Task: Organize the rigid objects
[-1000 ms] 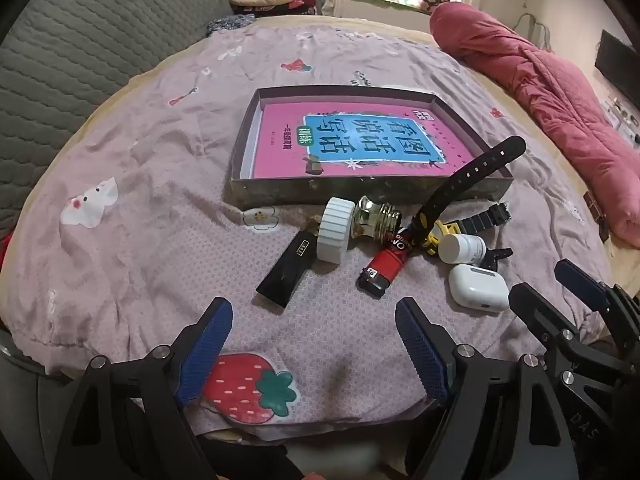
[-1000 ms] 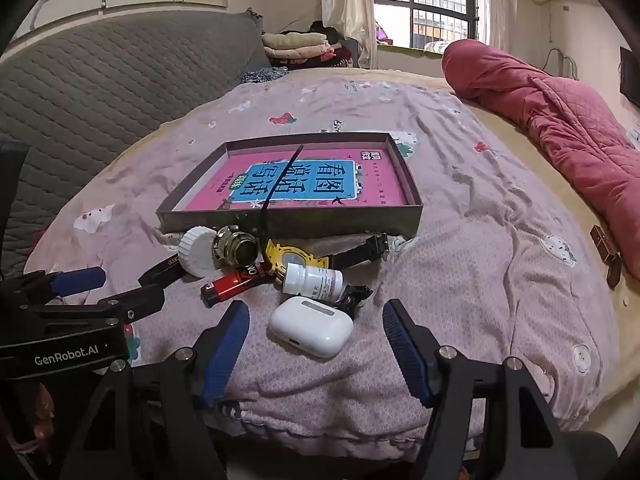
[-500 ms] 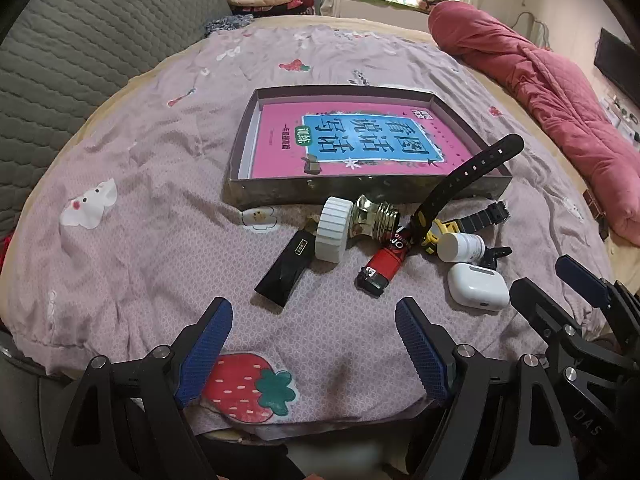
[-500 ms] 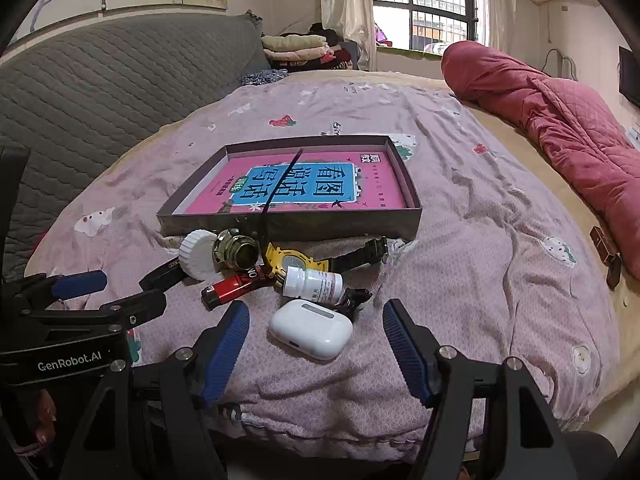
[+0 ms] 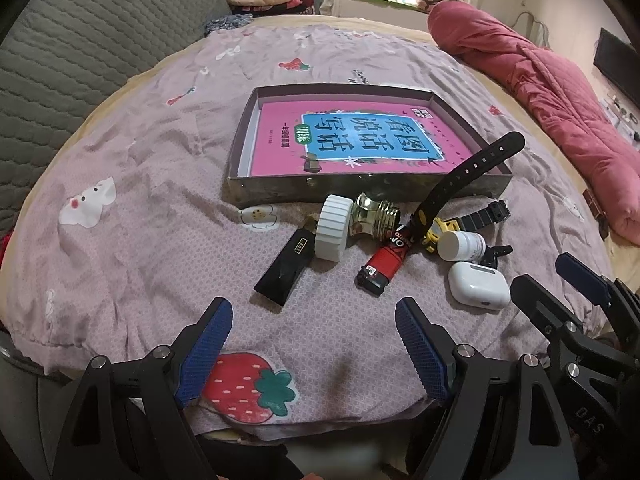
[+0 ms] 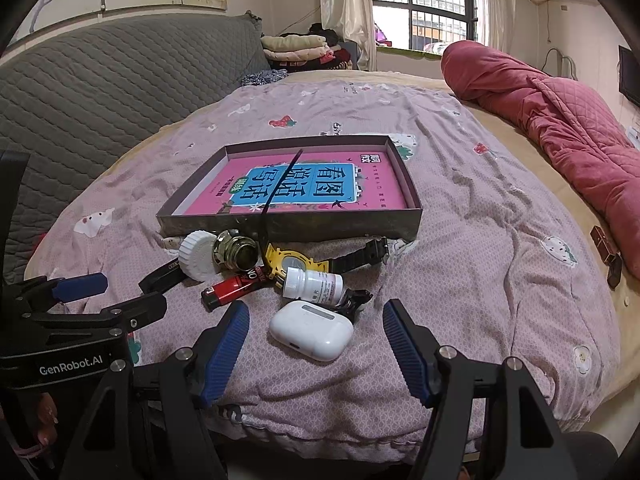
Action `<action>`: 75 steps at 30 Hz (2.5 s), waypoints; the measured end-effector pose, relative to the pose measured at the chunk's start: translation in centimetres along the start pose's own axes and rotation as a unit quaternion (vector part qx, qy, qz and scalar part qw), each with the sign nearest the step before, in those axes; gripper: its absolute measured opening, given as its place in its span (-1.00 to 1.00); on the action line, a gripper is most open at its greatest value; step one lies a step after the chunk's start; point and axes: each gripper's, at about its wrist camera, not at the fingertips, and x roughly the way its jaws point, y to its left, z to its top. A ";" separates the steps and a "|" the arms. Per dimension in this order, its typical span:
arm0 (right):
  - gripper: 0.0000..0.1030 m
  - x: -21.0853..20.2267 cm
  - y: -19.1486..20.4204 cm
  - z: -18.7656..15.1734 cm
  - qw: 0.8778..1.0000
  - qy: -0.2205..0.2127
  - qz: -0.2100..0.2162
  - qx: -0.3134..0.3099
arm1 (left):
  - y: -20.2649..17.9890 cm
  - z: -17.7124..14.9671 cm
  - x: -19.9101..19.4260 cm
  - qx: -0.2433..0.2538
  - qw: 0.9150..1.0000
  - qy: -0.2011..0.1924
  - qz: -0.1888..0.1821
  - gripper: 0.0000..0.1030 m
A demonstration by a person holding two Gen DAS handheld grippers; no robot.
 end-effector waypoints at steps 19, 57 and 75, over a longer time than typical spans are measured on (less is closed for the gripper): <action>0.33 0.0 0.2 0.1 1.000 -0.002 0.000 -0.002 | 0.0 -0.1 0.2 -0.003 1.000 0.002 -0.006 0.64; 0.33 1.0 -2.4 0.8 0.999 -0.006 0.000 0.034 | 4.2 1.0 2.9 -0.025 1.000 0.016 0.010 0.64; 0.33 1.8 -2.3 0.6 1.000 0.007 0.005 0.004 | 4.2 1.1 4.4 -0.012 1.000 0.011 0.002 0.64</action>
